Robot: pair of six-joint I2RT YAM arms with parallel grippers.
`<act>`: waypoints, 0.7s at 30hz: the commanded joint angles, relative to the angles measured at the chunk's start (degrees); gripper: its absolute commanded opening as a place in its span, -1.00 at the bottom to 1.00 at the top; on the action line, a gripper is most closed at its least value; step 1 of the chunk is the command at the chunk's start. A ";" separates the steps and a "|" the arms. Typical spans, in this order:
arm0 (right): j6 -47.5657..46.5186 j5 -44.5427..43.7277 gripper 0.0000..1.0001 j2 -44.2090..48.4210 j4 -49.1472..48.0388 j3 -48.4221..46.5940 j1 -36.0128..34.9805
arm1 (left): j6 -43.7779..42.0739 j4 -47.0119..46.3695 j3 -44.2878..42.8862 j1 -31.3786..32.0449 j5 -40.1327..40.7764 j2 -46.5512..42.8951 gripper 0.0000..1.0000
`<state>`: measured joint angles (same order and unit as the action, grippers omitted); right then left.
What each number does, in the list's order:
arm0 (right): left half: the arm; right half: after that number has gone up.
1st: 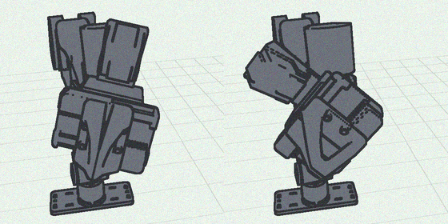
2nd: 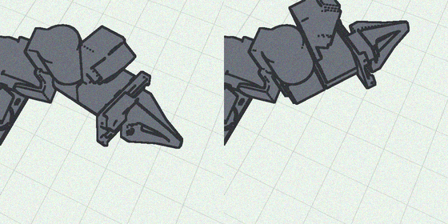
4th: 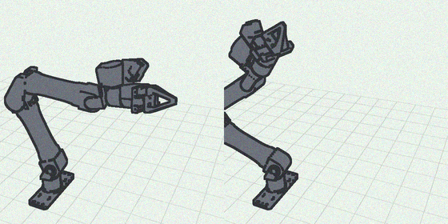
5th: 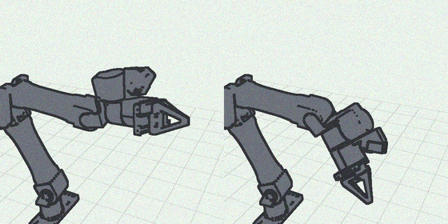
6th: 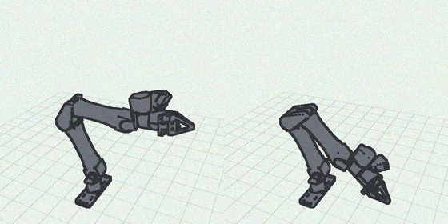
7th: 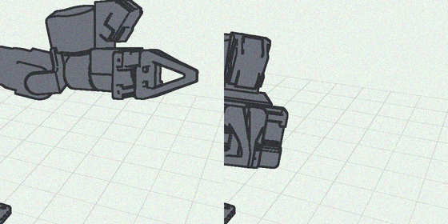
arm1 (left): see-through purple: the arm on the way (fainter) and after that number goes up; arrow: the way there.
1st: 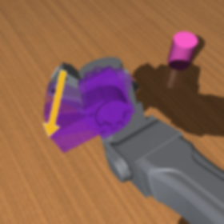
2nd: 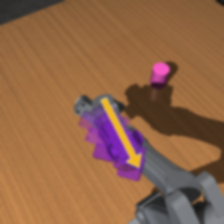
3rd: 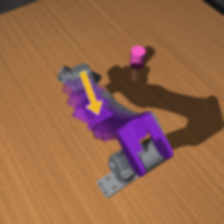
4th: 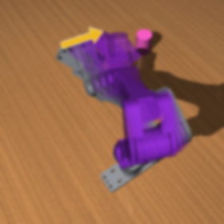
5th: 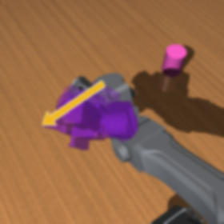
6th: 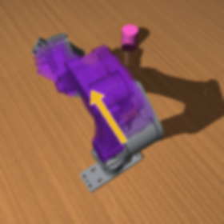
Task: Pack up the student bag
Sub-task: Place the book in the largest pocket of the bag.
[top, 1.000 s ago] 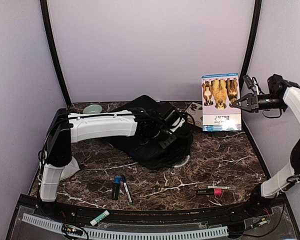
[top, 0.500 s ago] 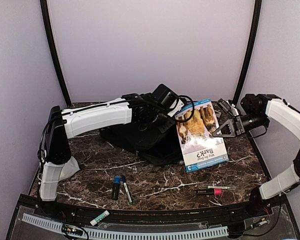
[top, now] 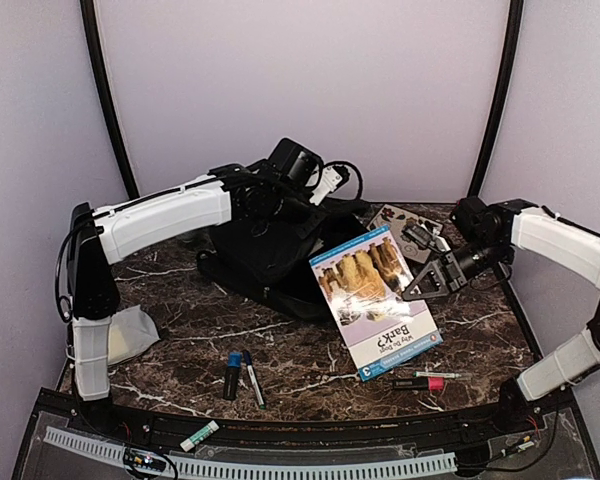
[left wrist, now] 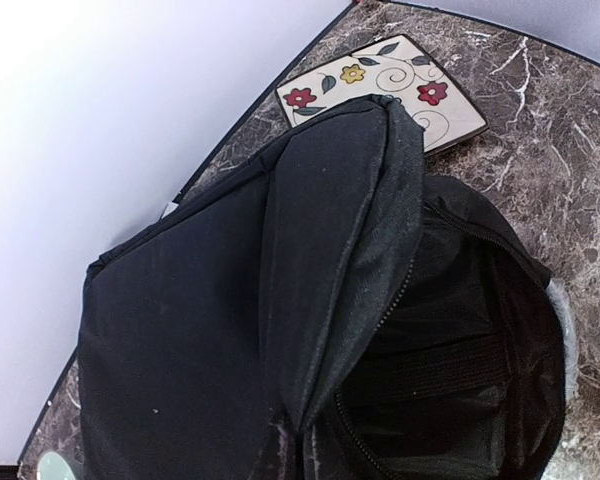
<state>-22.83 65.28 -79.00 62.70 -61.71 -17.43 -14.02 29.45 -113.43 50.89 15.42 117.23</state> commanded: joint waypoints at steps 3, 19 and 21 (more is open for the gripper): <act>2.00 0.15 -1.00 -7.92 -4.09 -2.54 -3.92 | -3.55 -5.98 2.34 -0.80 -0.53 -9.54 -1.00; 10.60 3.89 -1.00 -35.30 -2.34 -24.13 -15.05 | -1.60 -13.24 18.40 -0.72 -10.16 -20.83 -1.00; 15.45 3.46 -1.00 -36.87 -5.21 -25.31 -15.43 | -0.48 -14.46 19.70 -0.66 -11.55 -21.79 -1.00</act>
<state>-14.28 66.74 -113.49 60.20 -83.85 -31.57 -15.88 24.12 -94.59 50.04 7.40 101.47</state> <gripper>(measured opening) 0.035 0.031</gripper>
